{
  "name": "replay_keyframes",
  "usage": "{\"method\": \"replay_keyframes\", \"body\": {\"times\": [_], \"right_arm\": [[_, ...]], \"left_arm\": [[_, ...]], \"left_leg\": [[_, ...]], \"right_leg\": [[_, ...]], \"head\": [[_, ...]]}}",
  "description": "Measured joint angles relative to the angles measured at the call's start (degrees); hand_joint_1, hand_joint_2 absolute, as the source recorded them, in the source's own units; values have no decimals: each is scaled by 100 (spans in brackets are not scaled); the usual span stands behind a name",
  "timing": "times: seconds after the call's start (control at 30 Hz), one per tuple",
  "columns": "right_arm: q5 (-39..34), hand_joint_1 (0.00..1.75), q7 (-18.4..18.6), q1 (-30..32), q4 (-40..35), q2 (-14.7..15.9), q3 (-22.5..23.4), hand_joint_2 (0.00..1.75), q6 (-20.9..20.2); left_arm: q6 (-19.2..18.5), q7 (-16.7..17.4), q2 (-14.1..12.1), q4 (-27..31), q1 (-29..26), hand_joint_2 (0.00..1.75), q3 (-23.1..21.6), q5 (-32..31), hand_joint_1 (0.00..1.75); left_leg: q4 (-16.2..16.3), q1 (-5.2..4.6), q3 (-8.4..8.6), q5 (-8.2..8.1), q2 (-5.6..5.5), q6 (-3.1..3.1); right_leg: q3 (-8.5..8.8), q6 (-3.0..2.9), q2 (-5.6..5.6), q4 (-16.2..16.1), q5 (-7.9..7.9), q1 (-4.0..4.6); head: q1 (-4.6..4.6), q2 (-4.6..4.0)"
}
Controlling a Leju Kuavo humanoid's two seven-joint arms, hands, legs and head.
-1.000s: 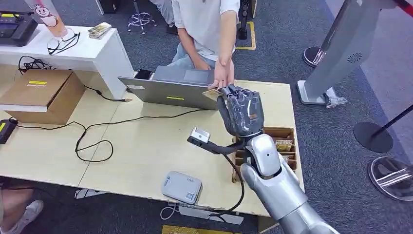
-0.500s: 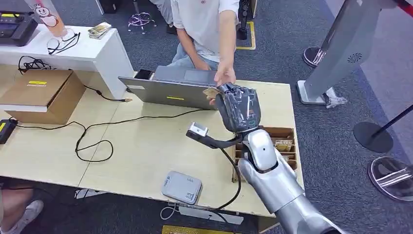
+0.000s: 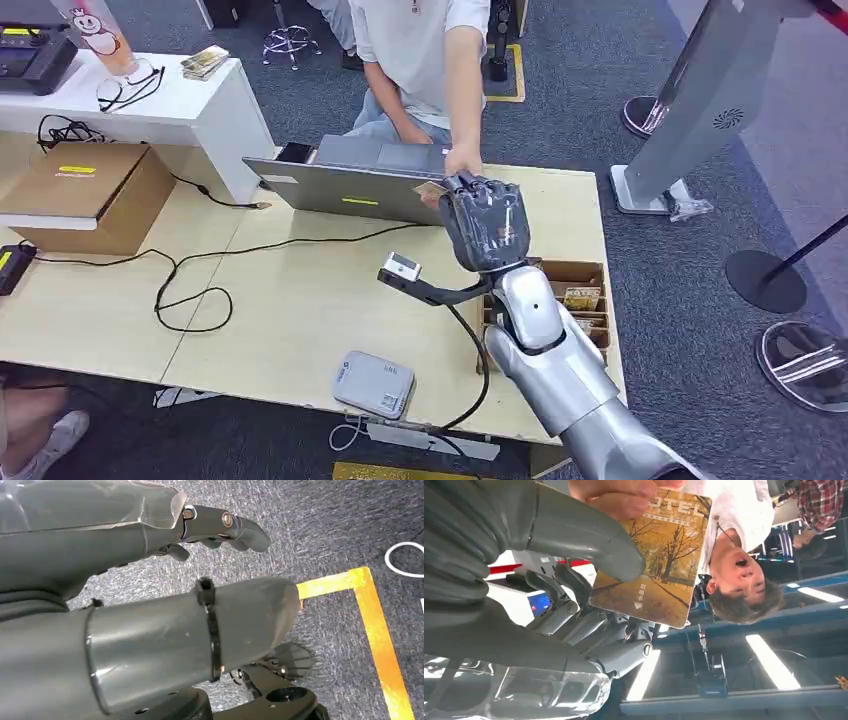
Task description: Pass the card to the sensor for recognition and then transmit it.
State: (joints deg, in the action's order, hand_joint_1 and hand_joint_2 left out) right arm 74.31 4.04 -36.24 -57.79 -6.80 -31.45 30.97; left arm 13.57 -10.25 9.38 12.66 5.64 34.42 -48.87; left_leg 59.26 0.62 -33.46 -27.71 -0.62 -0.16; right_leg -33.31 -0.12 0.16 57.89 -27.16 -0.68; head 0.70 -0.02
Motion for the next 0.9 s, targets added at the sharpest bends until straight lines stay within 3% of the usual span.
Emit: {"method": "replay_keyframes", "body": {"times": [0.8, 0.83, 0.87, 0.9], "right_arm": [[-2, 175, 33, -23, 264, -11, 0, 175, 24], [-2, 143, 33, -26, 275, -11, 0, 175, 24], [-2, 0, 30, -28, 286, -11, 0, 175, 26], [0, 0, 26, -29, 293, -11, 0, 175, 33]], "left_arm": [[13, -17, 0, 0, -15, 0, -2, 48, 0], [15, -17, 0, 0, -15, 0, -2, 52, 0], [15, -22, 0, 0, -15, 0, -2, 52, 0], [15, -33, -2, 0, -16, 0, -2, 55, 0]], "left_leg": [[0, 0, 0, 0, 0, 0], [0, 0, 0, 0, 0, 0], [0, 0, 0, 0, 0, 0], [0, 0, 0, 0, 0, 0]], "right_leg": [[0, 0, 0, 0, 0, 0], [0, 0, 0, 0, 0, 0], [0, 0, 0, 0, 0, 0], [0, 0, 0, 0, 0, 0]], "head": [[0, 0], [0, 0], [0, 0], [-2, 0]]}}
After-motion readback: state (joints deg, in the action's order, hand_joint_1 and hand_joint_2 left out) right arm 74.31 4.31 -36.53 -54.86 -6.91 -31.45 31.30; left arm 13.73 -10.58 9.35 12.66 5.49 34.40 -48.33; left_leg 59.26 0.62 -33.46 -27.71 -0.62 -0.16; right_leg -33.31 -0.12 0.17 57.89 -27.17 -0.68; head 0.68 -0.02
